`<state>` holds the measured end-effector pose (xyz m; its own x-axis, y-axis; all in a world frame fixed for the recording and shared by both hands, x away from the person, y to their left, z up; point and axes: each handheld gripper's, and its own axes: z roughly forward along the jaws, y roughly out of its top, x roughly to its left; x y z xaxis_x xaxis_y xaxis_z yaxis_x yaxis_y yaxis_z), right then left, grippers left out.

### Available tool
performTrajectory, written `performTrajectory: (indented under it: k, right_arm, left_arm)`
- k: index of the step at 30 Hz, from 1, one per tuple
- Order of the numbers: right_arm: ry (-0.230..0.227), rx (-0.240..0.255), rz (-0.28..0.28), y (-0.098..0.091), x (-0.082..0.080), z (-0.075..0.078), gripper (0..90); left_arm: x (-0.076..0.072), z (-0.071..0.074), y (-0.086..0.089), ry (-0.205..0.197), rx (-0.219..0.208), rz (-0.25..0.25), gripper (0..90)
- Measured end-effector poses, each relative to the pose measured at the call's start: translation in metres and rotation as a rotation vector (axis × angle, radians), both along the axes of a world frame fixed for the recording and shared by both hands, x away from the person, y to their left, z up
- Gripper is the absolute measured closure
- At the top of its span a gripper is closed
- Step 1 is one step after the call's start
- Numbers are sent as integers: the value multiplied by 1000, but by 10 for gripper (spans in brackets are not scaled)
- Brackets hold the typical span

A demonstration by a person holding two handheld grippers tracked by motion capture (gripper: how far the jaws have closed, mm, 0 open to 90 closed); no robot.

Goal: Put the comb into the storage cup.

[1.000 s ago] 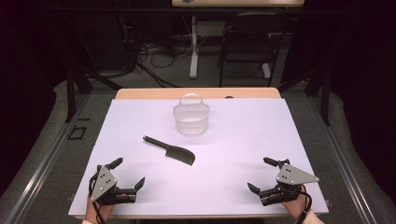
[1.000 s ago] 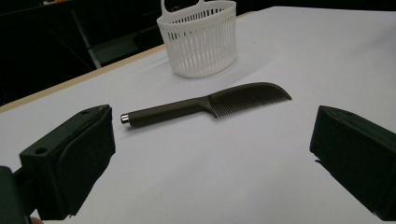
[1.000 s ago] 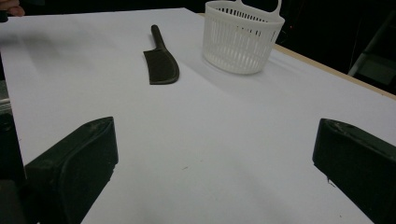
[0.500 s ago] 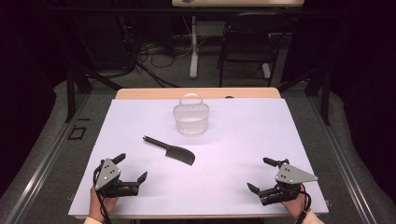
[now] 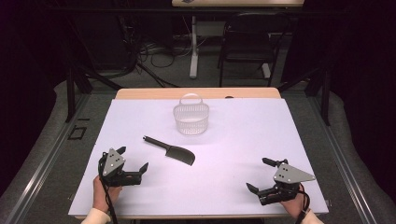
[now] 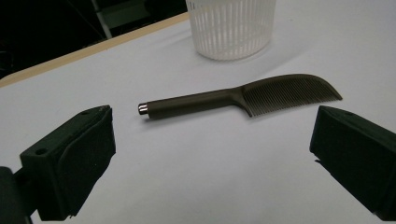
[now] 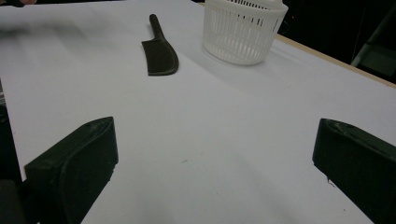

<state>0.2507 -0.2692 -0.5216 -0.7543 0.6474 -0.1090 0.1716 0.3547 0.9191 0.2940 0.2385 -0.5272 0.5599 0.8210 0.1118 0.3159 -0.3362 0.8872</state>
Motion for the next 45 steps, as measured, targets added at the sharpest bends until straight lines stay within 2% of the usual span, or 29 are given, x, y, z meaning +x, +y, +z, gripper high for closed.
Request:
performTrajectory:
  k: [6,7,12,19,34,36,39,42,45]
  right_arm:
    - [2,1,4,0,0,0,0]
    - [2,1,5,0,0,0,0]
    - [8,-1,1,0,0,0,0]
    - [10,-2,2,0,0,0,0]
    - [4,-5,2,0,1,0,0]
    - [3,-3,3,0,0,0,0]
    - [2,-2,3,0,0,0,0]
    - [8,-6,4,1,1,0,0]
    - [9,-7,3,1,1,0,0]
  left_arm:
    - [11,-1,-1,23,24,5,1]
    - [14,-1,-1,28,15,6,1]
    - [24,-3,-1,49,31,10,2]
    - [36,-6,-2,73,57,35,3]
    - [62,-9,-6,96,90,52,4]
    - [65,-9,-8,105,98,50,2]
    - [69,-9,-11,96,120,45,1]
    - [75,-9,-13,121,99,22,0]
    - [80,-6,-16,111,86,18,0]
